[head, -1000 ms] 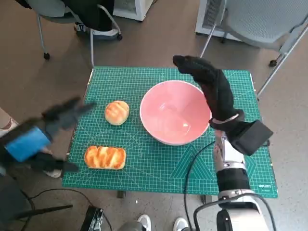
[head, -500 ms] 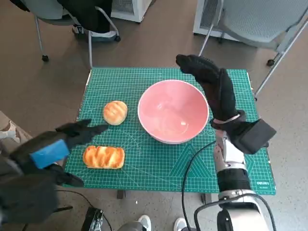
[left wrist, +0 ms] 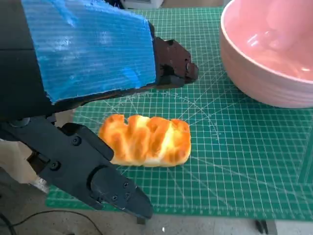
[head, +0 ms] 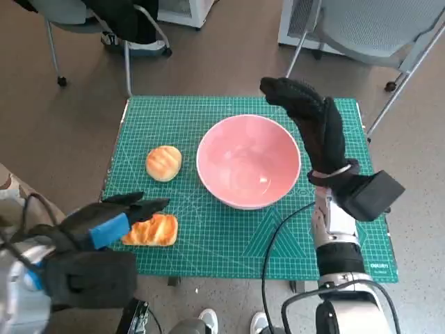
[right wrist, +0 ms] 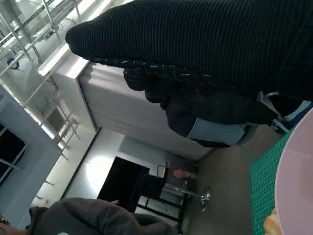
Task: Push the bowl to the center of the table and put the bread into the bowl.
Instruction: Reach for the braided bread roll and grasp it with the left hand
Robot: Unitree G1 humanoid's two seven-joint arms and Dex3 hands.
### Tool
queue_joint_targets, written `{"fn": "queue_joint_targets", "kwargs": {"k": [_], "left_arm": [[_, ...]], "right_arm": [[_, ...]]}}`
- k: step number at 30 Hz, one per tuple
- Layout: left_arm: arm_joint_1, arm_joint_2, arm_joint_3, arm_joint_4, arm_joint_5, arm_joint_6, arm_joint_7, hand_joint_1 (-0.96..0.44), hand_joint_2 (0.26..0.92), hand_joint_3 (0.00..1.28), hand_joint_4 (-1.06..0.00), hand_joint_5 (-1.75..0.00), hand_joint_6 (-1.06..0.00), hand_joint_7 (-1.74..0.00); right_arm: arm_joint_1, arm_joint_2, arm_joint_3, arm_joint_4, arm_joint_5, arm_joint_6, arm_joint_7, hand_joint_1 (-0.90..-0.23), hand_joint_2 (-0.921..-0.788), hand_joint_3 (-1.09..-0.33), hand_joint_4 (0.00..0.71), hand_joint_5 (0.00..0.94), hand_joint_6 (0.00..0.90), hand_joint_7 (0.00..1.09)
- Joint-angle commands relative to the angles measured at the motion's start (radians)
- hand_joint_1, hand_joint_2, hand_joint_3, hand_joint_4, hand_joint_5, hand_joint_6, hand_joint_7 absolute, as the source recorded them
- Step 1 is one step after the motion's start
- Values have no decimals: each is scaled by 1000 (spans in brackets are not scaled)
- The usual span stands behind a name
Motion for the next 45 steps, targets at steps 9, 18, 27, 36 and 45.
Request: {"fn": "queue_joint_targets", "kwargs": {"k": [9, 18, 27, 36, 45], "left_arm": [[-59, -55, -59, 105, 56, -33, 24, -294, 693, 12, -179, -3, -284, -6], [-92, -83, -96, 168, 91, -35, 27, -296, 708, 16, -182, -2, -285, -3], [-116, -112, -122, 228, 130, -45, 39, -305, 717, 19, -188, -2, -286, -2], [-144, -140, -151, 305, 173, -61, 56, -338, 727, 22, -194, -2, -294, -3], [-174, -165, -177, 376, 208, -71, 64, -380, 732, 23, -216, -7, -316, -9]], "right_arm": [[27, -7, -10, 20, 22, 16, 22, -680, -921, -789, 221, 3, 218, 230], [30, -6, -12, 16, 27, 23, 24, -683, -921, -784, 223, 3, 212, 249], [32, -3, -14, 12, 31, 26, 28, -685, -921, -782, 224, 3, 204, 265], [36, -2, -12, 12, 33, 24, 29, -682, -921, -783, 224, 2, 196, 281], [35, -3, -12, 13, 36, 27, 32, -682, -921, -783, 224, 2, 188, 296]]}}
